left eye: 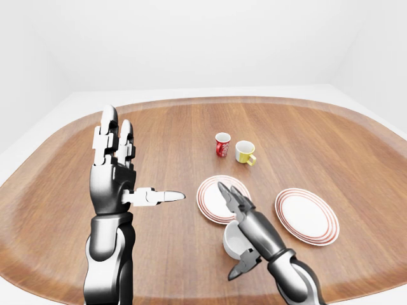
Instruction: Put the white mug on the left plate.
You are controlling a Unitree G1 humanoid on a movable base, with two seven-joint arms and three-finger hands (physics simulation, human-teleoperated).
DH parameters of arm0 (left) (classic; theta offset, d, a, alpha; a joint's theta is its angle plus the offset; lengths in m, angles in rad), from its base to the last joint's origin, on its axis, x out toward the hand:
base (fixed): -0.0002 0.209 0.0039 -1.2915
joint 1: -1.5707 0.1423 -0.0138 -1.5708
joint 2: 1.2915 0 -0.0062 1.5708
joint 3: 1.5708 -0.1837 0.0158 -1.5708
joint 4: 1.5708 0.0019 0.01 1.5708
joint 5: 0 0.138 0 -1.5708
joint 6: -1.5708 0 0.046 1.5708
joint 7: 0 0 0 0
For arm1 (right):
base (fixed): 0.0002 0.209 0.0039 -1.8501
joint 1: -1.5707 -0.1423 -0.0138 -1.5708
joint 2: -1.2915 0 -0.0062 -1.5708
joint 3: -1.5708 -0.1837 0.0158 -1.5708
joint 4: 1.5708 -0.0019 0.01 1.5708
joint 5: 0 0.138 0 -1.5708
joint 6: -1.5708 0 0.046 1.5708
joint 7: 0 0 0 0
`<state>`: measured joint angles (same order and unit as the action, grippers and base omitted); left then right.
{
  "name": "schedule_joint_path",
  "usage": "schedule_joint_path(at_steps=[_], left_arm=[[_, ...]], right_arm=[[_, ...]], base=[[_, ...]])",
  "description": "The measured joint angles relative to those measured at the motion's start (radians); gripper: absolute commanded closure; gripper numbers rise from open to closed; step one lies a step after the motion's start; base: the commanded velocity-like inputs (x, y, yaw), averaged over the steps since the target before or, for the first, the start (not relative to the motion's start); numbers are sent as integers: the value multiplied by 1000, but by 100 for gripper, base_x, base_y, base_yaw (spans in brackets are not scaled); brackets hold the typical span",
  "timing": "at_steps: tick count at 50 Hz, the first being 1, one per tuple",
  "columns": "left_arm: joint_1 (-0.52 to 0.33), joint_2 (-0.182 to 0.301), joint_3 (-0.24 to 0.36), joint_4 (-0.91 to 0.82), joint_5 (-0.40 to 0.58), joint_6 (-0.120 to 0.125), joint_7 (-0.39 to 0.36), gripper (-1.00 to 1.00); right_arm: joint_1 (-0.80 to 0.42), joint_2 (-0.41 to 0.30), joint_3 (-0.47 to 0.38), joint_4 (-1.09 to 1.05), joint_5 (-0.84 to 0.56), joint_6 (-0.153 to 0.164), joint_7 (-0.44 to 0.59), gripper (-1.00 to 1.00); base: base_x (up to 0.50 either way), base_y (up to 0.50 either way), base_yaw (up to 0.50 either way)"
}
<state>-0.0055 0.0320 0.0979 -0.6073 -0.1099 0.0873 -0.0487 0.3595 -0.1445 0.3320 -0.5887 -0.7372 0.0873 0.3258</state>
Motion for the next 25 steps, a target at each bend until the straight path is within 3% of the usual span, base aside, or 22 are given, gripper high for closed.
schedule_joint_path(at_steps=[25], left_arm=[[1, 0, -1, 1, 1, 0, 0, -100]], right_arm=[[13, 3, 6, 53, -123, 0, -4, -100]], base=[[0, 0, 0]])
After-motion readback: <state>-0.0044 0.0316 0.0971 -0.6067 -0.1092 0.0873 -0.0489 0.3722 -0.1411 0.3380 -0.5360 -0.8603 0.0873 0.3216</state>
